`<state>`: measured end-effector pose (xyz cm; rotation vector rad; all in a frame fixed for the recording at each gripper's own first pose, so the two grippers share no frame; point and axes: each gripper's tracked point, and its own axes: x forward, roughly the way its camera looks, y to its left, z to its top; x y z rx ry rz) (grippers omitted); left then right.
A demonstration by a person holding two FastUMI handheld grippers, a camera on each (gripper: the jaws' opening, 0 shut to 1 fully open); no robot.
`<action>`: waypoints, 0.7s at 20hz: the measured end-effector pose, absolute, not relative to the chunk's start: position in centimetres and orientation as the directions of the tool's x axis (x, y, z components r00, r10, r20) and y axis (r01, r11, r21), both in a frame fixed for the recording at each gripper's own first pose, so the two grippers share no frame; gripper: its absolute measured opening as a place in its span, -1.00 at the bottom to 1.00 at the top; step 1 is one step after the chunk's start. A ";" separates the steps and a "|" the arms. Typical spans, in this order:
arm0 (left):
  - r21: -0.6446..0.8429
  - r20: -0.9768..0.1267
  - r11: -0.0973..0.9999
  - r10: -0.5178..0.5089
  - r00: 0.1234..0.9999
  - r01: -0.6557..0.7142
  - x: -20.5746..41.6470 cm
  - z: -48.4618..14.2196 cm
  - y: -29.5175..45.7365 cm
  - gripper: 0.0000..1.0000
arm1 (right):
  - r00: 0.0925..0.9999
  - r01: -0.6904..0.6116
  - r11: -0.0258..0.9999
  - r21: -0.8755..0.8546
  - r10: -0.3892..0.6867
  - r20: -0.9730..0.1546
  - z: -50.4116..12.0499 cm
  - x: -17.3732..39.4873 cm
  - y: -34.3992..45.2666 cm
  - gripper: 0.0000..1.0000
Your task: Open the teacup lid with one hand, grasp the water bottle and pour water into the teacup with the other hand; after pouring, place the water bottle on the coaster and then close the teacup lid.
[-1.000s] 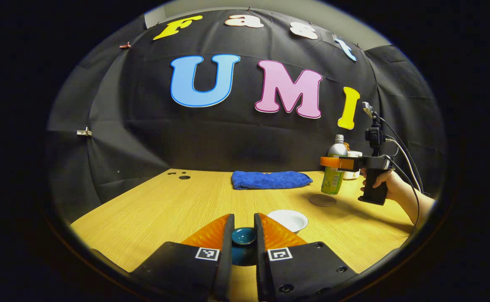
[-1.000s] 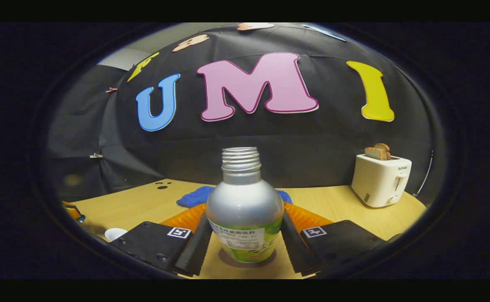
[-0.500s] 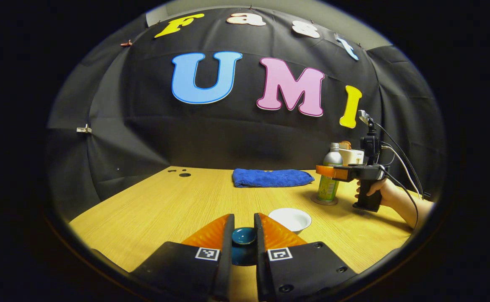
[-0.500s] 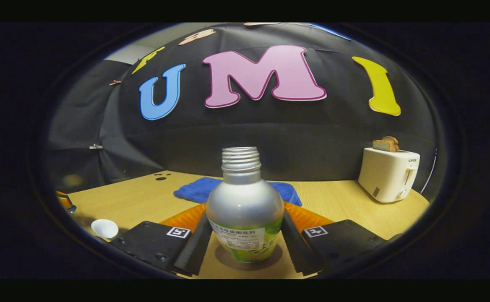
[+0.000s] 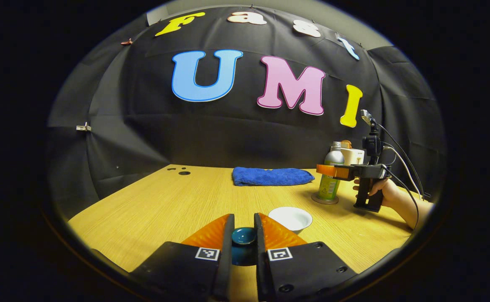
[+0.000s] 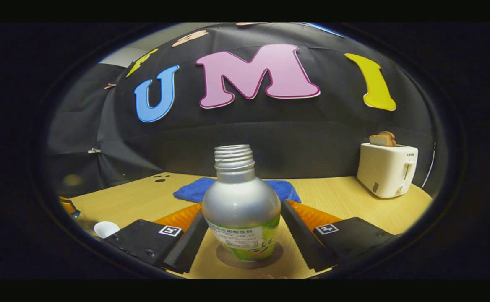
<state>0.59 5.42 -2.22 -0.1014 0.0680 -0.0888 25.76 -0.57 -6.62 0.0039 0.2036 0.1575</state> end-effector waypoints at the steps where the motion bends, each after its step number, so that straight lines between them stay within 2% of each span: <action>1: -0.103 -0.062 0.991 -0.093 0.994 0.086 0.5 -2.2 5.4 -0.46 | 0.968 -0.154 0.988 0.012 0.153 -0.200 -6.5 25.6 -0.6 0.98; 11: -0.094 -0.041 0.990 -0.108 0.993 0.103 -0.5 -1.2 3.9 -0.46 | 0.976 -0.168 0.984 -0.054 0.158 -0.150 -4.1 21.1 0.3 0.98; 14: -0.085 -0.028 0.990 -0.116 0.993 0.114 -0.7 -0.5 3.4 -0.45 | 0.983 -0.143 0.983 -0.114 0.128 -0.128 -3.3 19.2 -0.6 0.98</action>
